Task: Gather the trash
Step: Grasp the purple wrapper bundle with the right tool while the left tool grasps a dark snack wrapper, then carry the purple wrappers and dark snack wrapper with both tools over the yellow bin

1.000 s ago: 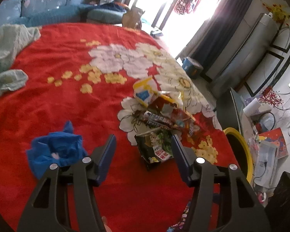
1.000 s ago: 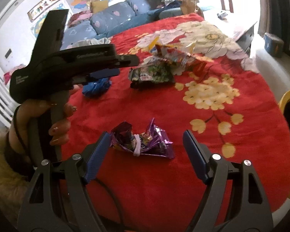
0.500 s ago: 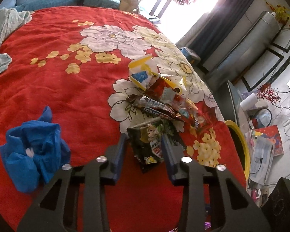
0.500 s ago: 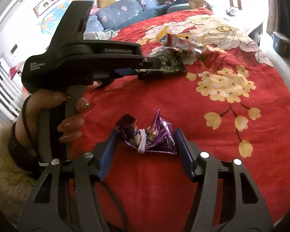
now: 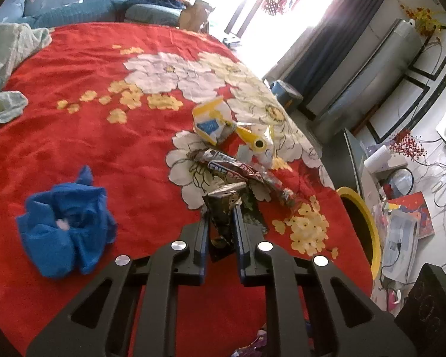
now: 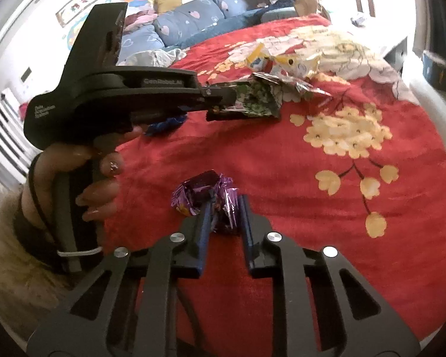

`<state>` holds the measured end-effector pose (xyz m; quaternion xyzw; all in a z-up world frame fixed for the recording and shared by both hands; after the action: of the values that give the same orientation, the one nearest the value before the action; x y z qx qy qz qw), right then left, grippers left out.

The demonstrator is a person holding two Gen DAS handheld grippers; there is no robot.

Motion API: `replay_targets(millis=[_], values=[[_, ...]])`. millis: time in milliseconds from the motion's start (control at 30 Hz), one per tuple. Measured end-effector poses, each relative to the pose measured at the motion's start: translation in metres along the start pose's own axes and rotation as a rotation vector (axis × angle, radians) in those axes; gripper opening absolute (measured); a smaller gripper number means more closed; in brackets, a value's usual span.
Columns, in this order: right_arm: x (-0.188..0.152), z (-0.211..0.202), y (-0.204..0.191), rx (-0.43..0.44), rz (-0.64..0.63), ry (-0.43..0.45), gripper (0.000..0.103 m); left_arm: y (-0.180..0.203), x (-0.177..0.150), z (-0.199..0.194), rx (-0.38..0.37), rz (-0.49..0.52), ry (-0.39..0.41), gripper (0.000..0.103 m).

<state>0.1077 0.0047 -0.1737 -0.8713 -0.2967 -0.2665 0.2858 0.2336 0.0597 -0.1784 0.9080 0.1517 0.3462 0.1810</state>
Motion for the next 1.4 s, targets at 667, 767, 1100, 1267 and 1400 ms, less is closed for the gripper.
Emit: replay_targets(millis=[667,767,1100,1267,1400], values=[[0.033,-0.052,0.017,-0.045,0.015,0.144,0.012,0.022,0.020,-0.061,-0.017,0.057,0.127,0.013],[0.041,-0.064,0.026,-0.059,0.033,0.175,0.012,0.029,0.023,-0.067,-0.022,0.069,0.139,0.013],[0.059,-0.103,0.070,-0.126,0.118,0.265,0.012,0.061,0.025,-0.071,-0.048,0.127,0.149,0.013],[0.063,-0.122,0.093,-0.158,0.157,0.303,0.012,0.075,0.023,-0.069,-0.062,0.156,0.145,0.013],[0.066,-0.133,0.107,-0.186,0.181,0.329,0.012,0.085,0.022,-0.067,-0.070,0.175,0.140,0.013]])
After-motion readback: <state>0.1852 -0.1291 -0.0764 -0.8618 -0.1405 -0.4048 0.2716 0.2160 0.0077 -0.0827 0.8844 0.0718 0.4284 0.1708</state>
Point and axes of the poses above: each gripper's, at about its wrist camera, not at the fingertips, and z roughly the way its jaws point, y to its right, x to its top, the point moved 10 cm from there along z, roughly the way its jaws point, and after that the axes turned 2 degrees about -x, right-handed, at the moved point
